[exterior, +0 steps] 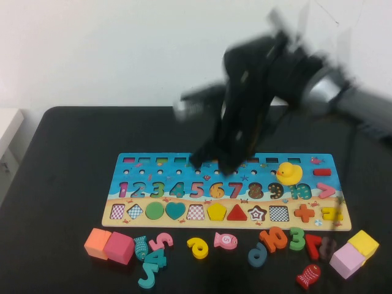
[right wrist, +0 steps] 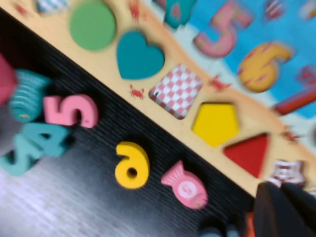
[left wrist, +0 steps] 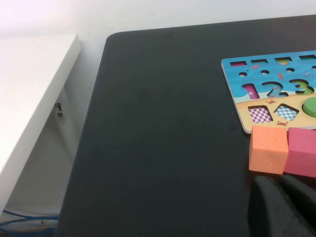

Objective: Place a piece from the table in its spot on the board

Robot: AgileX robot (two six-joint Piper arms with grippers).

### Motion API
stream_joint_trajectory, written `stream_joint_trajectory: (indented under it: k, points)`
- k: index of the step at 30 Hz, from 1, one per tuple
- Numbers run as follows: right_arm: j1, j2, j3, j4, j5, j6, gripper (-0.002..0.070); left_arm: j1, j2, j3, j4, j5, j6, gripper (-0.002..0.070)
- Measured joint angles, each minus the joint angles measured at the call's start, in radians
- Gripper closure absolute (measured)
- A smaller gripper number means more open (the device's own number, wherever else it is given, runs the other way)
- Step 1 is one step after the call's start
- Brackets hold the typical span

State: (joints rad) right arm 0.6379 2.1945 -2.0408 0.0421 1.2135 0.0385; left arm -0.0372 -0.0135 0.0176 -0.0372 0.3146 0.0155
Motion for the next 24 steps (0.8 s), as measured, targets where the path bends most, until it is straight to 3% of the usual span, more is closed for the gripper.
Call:
stream_joint_trajectory:
  k: [7, 24]
  points:
    - [0.0, -0.303, 0.094, -0.017, -0.039, -0.038, 0.0657, 0.0, 0.0, 0.0, 0.0, 0.0, 0.0, 0.0678]
    - [0.0, -1.185, 1.041, -0.004, -0.607, -0.048, 0.0657, 0.0, 0.0, 0.0, 0.0, 0.002, 0.0, 0.0677]
